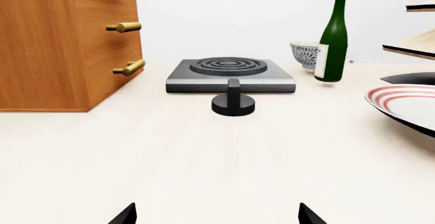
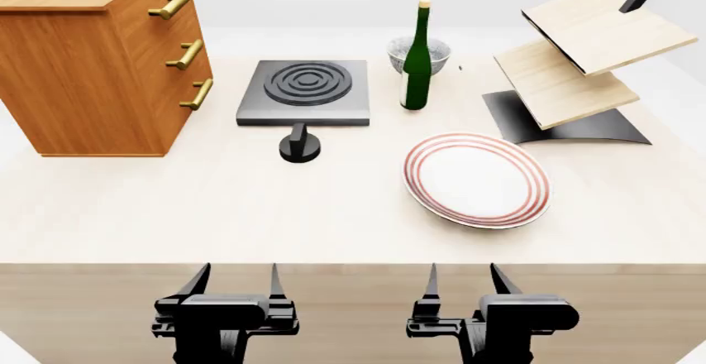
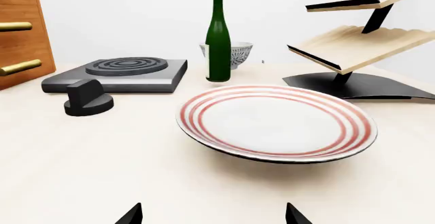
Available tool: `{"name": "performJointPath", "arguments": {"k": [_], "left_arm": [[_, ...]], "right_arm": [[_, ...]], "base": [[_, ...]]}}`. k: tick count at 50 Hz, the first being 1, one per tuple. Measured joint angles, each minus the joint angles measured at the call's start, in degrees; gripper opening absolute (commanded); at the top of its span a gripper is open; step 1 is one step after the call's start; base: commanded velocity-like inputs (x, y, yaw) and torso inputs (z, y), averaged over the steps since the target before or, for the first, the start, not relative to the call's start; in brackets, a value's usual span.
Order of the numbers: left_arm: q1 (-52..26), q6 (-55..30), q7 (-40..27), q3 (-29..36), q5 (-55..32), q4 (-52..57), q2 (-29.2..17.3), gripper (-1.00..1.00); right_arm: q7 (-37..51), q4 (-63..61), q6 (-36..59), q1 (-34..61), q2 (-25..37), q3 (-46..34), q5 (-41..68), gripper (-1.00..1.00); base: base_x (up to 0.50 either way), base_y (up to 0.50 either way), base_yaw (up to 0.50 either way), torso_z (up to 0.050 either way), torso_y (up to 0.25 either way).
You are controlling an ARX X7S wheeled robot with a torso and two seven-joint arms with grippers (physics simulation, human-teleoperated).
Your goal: Turn on the stove.
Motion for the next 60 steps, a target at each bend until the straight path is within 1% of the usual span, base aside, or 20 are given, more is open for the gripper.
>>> {"name": "performJointPath", "arguments": {"k": [14,20,23,27,36,41,48,60], "left_arm": [[0.17,-0.02,-2.09,1.99,-1.74,0.45,-1.78,1.00],[-0.23,-1.26,-3.31,2.83,-1.74,1.29,-2.71,1.00],[-0.90,-5.32,-3.57,2.97,-2.36,3.79,-3.27,1.00],[-2.15,-12.90,-3.84,2.76,-3.81,8.98,-4.12,1.00],[-5.83,-33.07,-3.71,0.08,-10.10,26.48,-6.41,1.00],[-7.90,-41.28,-3.70,-1.64,-13.29,33.47,-7.20,1.00],[-9.53,-47.44,-3.85,-3.13,-15.86,38.78,-7.95,1.00],[-9.85,-50.64,-4.01,-3.92,-17.74,42.50,-8.85,1.00]], "right_arm": [[4.03,-1.23,1.01,-0.21,1.60,-1.98,0.00,1.00],[5.88,-2.60,4.74,0.40,2.14,-1.95,1.01,1.00],[6.54,-5.45,8.42,0.78,2.59,-2.02,1.62,1.00],[7.07,-11.63,16.52,2.03,3.29,-1.60,3.44,1.00],[7.97,-28.90,37.52,5.92,4.77,1.15,9.50,1.00],[8.82,-36.20,46.17,8.04,5.26,2.86,12.14,1.00],[9.82,-42.45,53.40,9.90,5.60,4.58,14.61,1.00],[9.53,-46.54,55.35,9.75,4.92,6.96,18.44,1.00]], "base": [[0.00,0.00,0.00,0.000,0.000],[0.00,0.00,0.00,0.000,0.000],[0.00,0.00,0.00,0.000,0.000],[0.00,0.00,0.00,0.000,0.000],[0.00,0.00,0.00,0.000,0.000],[0.00,0.00,0.00,0.000,0.000],[0.02,0.00,0.00,0.000,0.000],[0.47,-0.01,0.00,0.000,0.000]]}}
